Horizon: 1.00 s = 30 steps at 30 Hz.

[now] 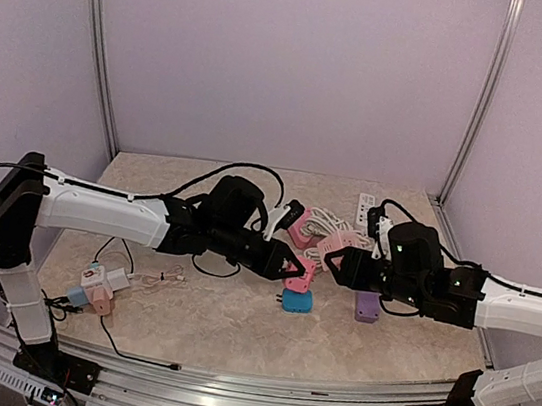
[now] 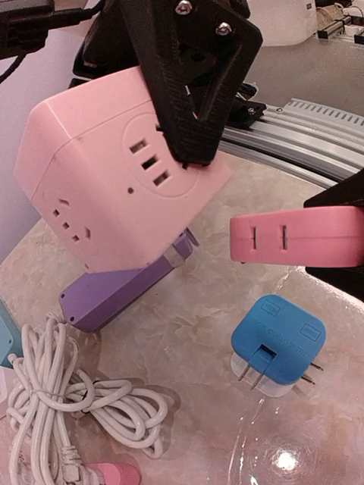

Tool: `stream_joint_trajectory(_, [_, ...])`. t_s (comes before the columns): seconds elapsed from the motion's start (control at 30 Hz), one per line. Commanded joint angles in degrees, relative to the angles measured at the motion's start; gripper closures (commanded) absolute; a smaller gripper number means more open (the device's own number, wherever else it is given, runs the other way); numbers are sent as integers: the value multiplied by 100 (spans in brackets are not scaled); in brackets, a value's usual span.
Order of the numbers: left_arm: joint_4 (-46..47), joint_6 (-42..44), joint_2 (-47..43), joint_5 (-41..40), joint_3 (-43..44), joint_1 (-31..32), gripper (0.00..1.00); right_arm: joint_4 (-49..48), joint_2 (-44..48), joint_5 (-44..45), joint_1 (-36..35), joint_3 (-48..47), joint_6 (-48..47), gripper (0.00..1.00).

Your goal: Pull the plug off the socket

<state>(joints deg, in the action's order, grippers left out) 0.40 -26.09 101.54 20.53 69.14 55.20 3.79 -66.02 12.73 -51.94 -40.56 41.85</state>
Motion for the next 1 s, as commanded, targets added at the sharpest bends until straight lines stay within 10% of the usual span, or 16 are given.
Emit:
stream_joint_trajectory(0.0, [38, -69, 375, 50, 382, 104, 100, -289, 146, 67, 1, 65, -37, 100])
stream_joint_trajectory(0.97, [90, -151, 1379, 261, 575, -140, 92, -233, 4, 106, 7, 30, 43, 100])
